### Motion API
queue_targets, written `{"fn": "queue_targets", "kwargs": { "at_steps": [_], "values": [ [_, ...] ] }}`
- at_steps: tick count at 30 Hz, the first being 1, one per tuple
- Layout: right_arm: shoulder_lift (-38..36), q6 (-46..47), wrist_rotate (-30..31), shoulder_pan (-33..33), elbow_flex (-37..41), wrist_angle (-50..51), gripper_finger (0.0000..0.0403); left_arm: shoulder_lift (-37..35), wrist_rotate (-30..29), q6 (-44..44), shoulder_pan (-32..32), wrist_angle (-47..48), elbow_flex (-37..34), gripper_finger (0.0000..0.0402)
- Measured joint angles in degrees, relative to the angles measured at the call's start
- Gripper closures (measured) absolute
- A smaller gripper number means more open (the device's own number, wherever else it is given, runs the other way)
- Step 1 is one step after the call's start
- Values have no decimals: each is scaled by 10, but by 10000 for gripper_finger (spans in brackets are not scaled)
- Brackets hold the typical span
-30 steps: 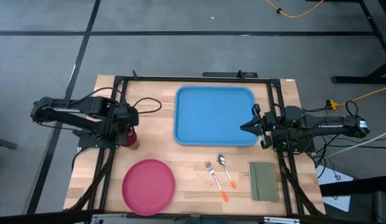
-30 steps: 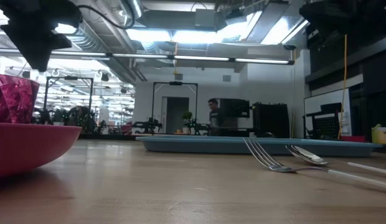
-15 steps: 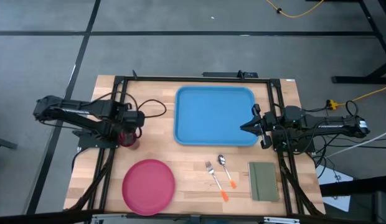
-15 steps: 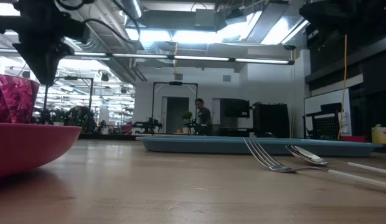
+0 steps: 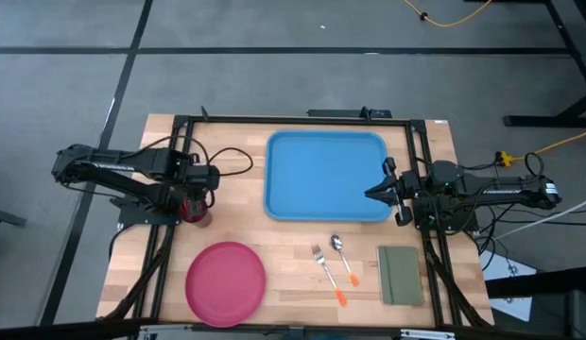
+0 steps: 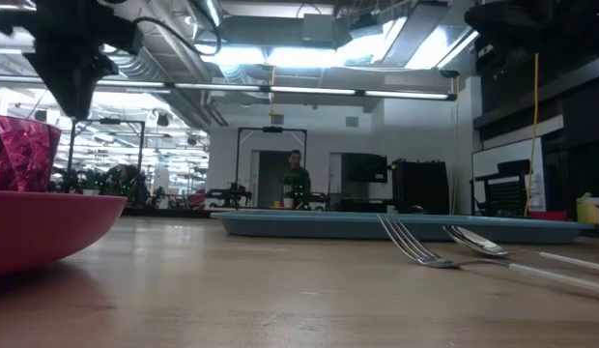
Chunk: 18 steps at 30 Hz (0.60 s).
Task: Pick and place plate/cup/fork/spoon on tray
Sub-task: Put the red cup on the blue tray
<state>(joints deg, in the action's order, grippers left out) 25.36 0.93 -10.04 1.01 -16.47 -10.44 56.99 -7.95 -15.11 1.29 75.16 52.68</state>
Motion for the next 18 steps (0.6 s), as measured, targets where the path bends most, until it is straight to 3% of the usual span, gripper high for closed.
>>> {"fn": "queue_targets", "kwargs": {
  "at_steps": [5, 18],
  "values": [
    [0, 0, 0, 0, 0, 1, 367, 0, 65, 23, 12, 17, 1, 283],
    [0, 0, 0, 0, 0, 1, 367, 0, 40, 48, 55, 22, -27, 283]
  ]
}}
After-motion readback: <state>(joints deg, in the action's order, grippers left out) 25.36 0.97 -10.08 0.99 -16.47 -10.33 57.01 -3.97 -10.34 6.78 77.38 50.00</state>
